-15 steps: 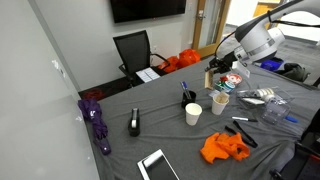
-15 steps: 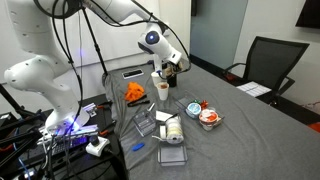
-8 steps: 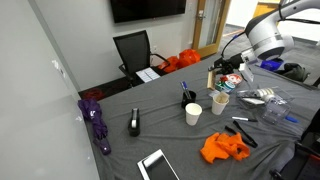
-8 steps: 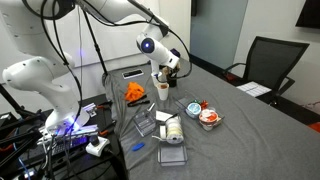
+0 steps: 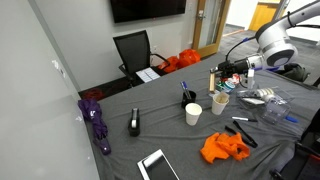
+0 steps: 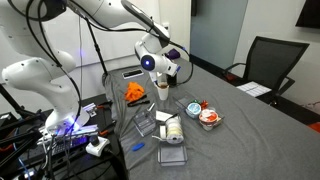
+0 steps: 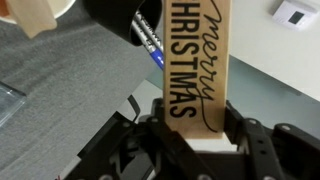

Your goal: Move the wooden object from the clear container to the white cup

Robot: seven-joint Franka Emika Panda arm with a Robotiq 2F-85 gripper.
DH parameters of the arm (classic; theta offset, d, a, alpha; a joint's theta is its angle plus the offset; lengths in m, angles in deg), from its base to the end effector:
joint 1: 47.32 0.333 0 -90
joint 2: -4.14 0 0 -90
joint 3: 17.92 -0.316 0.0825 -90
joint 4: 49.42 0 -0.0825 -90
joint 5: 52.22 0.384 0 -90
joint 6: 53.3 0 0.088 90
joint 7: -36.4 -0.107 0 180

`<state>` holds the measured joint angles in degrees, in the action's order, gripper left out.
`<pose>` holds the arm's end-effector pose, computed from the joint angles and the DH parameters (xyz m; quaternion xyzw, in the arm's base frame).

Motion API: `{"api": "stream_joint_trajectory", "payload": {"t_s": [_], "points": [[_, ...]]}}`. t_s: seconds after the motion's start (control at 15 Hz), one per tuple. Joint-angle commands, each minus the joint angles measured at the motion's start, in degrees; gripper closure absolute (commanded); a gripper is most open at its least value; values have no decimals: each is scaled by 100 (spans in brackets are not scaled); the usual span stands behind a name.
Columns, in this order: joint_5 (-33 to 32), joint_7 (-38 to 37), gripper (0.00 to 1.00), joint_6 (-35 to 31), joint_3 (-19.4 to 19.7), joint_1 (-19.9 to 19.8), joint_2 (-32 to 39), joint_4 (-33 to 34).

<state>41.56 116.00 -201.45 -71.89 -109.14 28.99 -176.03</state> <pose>0.5410 -0.0916 0.2548 -0.8318 0.1505 -0.3286 0.4213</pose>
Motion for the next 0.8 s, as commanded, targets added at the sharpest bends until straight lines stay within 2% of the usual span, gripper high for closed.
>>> {"api": "stream_joint_trajectory", "payload": {"t_s": [0.0,0.07,0.2,0.6,0.67,0.73], "points": [[591,358,69,1514,1125,666,-683,-295],[532,116,44,1390,1599,1201,-612,-94],[624,202,44,1796,2086,1524,-695,-135],[638,205,44,1805,2165,1655,-805,-150],[638,205,69,1804,2168,1655,-805,-151],[697,273,69,1982,2366,1837,-851,-172]]}}
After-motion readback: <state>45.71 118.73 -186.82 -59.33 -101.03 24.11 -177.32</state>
